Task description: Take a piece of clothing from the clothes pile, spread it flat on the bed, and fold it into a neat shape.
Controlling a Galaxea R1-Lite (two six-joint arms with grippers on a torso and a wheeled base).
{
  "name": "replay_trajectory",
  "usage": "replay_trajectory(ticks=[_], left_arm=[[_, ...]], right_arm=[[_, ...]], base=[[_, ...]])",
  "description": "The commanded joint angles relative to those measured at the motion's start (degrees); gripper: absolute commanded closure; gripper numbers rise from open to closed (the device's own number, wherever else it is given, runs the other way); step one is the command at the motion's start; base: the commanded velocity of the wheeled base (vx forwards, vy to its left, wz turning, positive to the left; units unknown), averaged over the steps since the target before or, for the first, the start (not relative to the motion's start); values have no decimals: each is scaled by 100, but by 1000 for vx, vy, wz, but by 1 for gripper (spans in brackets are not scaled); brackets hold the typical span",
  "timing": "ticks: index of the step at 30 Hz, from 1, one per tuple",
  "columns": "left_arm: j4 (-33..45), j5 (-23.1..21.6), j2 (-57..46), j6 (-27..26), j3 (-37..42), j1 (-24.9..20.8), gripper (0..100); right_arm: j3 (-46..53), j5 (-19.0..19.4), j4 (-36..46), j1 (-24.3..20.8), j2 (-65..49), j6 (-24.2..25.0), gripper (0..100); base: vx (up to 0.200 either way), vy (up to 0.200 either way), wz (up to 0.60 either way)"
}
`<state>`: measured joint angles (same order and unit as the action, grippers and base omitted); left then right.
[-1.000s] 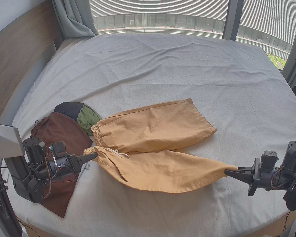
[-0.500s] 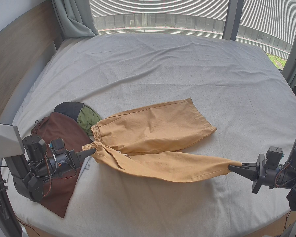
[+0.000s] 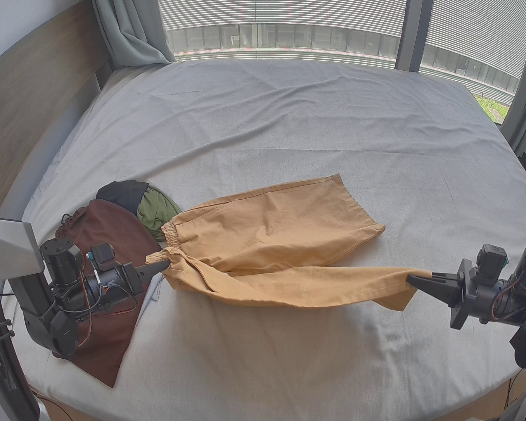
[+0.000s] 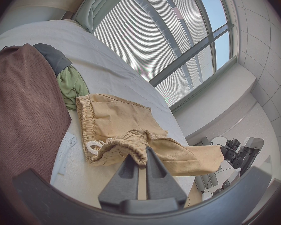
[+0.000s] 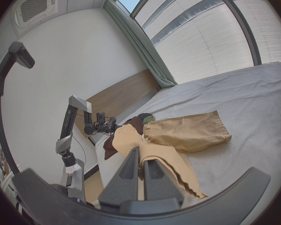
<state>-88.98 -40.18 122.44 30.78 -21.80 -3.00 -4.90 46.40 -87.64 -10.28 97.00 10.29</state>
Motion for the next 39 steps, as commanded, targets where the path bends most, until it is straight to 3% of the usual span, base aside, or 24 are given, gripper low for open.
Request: replay_trajectory(ticks=[1,11,15,22,34,39], left_arm=[[-5,124,-19,68,-35,-25,100],[-5,353,-10,60,-70,-113,100],[-5,590,-10,60,-149,-184,100],[-5,757,-10,86,-264,-192,100],[-5,1082,8,332,-519,-210,100],[-5,1188,25,411,-633,-227,100]], right_arm=[[-415,-34,-8,35,179,289,100],[-1338,-25,1,78,856,711,100],[-1927,-25,-8,219,1093,1256,100],[-2709,-25,1,307,1313,1801,100],[-3597,-17,71,395,2069,1942,100],[-4151,-17,625,439,2148,1933,100]], base=[[0,0,0],[0,0,0],[0,0,0],[0,0,0],[0,0,0],[0,0,0]])
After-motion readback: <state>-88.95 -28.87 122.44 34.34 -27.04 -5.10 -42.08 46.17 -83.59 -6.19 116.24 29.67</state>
